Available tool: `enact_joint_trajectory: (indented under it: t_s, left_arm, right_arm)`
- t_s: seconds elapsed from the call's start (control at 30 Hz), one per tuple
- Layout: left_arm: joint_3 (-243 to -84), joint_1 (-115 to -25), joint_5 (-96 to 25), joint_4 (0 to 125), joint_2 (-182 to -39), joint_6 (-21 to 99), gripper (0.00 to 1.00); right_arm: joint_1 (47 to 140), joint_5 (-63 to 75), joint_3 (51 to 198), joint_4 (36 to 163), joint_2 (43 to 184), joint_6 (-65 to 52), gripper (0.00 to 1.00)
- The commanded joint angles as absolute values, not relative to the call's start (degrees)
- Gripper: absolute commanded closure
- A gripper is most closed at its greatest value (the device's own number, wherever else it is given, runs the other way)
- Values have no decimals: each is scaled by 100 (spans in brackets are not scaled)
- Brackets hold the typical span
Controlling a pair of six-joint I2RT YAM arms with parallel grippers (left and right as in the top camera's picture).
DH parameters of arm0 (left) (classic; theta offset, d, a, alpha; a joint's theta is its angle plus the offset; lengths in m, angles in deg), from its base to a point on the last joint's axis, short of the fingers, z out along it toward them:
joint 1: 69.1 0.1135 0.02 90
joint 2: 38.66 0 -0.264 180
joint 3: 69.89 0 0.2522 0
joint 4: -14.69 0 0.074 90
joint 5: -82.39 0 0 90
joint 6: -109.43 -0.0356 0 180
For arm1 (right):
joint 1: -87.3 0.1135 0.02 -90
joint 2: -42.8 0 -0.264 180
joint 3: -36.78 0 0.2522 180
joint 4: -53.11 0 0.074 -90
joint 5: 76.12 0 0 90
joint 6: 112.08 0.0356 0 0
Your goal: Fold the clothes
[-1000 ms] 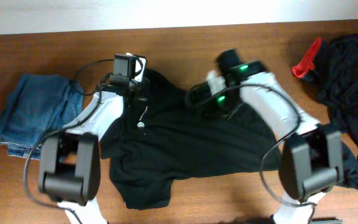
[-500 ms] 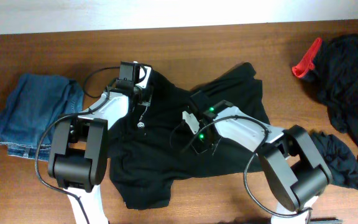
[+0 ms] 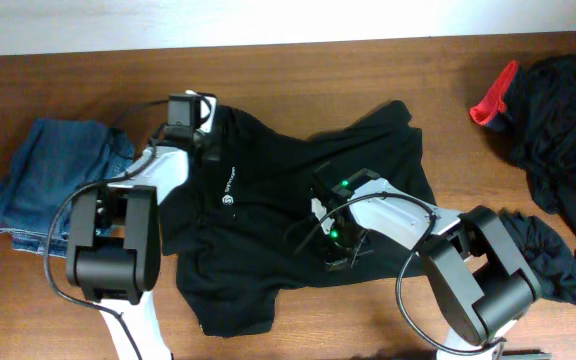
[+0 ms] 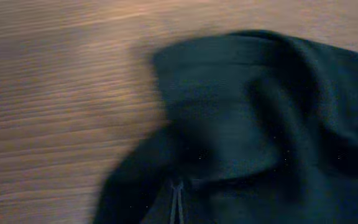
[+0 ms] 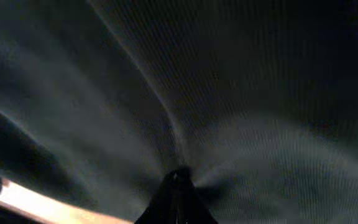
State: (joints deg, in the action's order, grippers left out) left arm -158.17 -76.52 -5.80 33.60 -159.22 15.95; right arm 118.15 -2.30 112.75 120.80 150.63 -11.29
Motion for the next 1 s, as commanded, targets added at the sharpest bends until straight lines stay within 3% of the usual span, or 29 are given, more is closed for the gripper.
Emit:
enact_joint_trajectory:
  t_s: [0.0, 0.13, 0.23, 0.5, 0.97]
  left_arm:
    - [-16066, -7490, -482, 3338, -16022, 1518, 99]
    - [-16471, -7407, -486, 3570, -16022, 1457, 99]
    - [-17035, -7444, -504, 4411, -16013, 1457, 98]
    - [-17959, -7617, -1050, 6225, -16038, 1459, 98]
    - [-17476, -7685, -1448, 6214, -16894, 1457, 100]
  right_arm:
    - [11881, 67, 11022, 12218, 15308, -974, 96]
    - [11885, 87, 11024, 12174, 15295, -976, 96]
    - [11885, 41, 11100, 12065, 15078, -1217, 96]
    - [11885, -578, 11341, 11639, 13467, -2366, 96]
    - [12158, -993, 11339, 10970, 14283, -2832, 96]
